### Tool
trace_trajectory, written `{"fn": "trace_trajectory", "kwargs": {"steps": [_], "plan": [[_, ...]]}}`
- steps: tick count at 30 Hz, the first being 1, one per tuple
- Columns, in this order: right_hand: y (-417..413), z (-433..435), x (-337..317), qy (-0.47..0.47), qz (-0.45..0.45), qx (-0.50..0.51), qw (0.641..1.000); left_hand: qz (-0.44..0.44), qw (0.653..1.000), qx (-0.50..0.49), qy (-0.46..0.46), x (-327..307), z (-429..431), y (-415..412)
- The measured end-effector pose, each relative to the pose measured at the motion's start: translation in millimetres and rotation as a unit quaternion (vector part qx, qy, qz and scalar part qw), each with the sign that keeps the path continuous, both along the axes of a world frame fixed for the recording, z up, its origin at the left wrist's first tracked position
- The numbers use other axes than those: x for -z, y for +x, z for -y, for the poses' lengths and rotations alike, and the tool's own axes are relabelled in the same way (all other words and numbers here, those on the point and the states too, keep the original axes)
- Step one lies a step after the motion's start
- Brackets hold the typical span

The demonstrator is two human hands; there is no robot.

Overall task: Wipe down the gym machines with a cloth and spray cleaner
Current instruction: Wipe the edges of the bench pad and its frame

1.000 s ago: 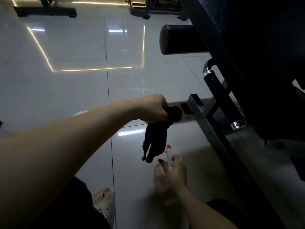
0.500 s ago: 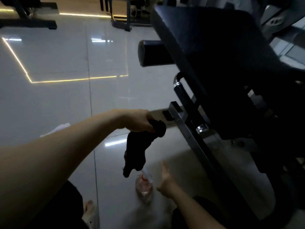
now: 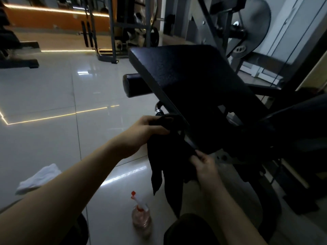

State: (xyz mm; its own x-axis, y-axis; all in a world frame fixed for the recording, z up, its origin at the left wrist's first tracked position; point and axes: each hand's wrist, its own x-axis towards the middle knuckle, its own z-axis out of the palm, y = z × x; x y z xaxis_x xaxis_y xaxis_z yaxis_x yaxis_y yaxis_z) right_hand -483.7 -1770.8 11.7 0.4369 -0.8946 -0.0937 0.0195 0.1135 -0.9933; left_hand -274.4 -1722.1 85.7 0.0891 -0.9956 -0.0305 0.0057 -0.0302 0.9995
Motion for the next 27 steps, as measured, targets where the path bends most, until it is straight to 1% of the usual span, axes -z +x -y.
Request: {"fn": "trace_trajectory", "kwargs": {"steps": [1,2,3,5,7,9,11,12,13,14,15,16,18,19,20,22,23,24,25,27], "plan": [[-7,6,-11,-0.025,0.009,0.048,0.998,-0.028,0.999,-0.015,-0.015,-1,3,-1],[-11,12,-23,-0.058,-0.004,0.096,0.994,-0.047,0.998,-0.026,-0.028,0,6,-3],[-13,16,-33,-0.094,-0.035,0.135,0.986,-0.056,0.997,-0.042,-0.033,3,10,-4],[-9,19,-46,-0.156,-0.103,0.171,0.967,-0.035,0.994,-0.103,-0.013,15,16,-6],[3,14,-44,-0.216,-0.198,0.167,0.941,-0.016,0.983,-0.177,0.053,34,22,-4],[23,8,-30,-0.258,-0.307,0.131,0.907,-0.009,0.967,-0.221,0.127,54,27,1],[48,6,-14,-0.257,-0.393,0.078,0.879,-0.009,0.96,-0.221,0.171,65,29,6],[58,10,-10,-0.264,-0.431,0.064,0.861,-0.003,0.961,-0.21,0.182,66,31,7],[67,16,-7,-0.282,-0.47,0.061,0.834,0.01,0.962,-0.2,0.186,68,32,6],[74,24,-5,-0.301,-0.505,0.064,0.807,0.036,0.963,-0.189,0.187,66,33,4],[79,32,-5,-0.311,-0.526,0.066,0.789,0.066,0.963,-0.182,0.187,66,34,3],[81,39,-5,-0.311,-0.534,0.059,0.784,0.094,0.962,-0.179,0.185,67,36,1],[82,53,-3,-0.299,-0.509,0.048,0.806,0.122,0.963,-0.162,0.178,68,42,1],[81,57,-2,-0.283,-0.483,0.041,0.828,0.122,0.965,-0.148,0.178,69,43,1],[79,60,-1,-0.251,-0.445,0.037,0.859,0.115,0.968,-0.134,0.177,70,44,0],[74,66,0,-0.131,-0.335,0.026,0.933,0.093,0.974,-0.119,0.169,71,46,-2],[71,66,-1,-0.061,-0.277,0.018,0.959,0.084,0.976,-0.117,0.163,71,47,-2],[69,65,-3,-0.003,-0.232,0.011,0.973,0.081,0.977,-0.117,0.159,70,47,-3],[68,64,-3,0.036,-0.198,0.013,0.979,0.082,0.978,-0.118,0.154,69,48,-3],[67,61,1,0.067,-0.163,0.027,0.984,0.08,0.979,-0.112,0.151,68,47,-2]]}}
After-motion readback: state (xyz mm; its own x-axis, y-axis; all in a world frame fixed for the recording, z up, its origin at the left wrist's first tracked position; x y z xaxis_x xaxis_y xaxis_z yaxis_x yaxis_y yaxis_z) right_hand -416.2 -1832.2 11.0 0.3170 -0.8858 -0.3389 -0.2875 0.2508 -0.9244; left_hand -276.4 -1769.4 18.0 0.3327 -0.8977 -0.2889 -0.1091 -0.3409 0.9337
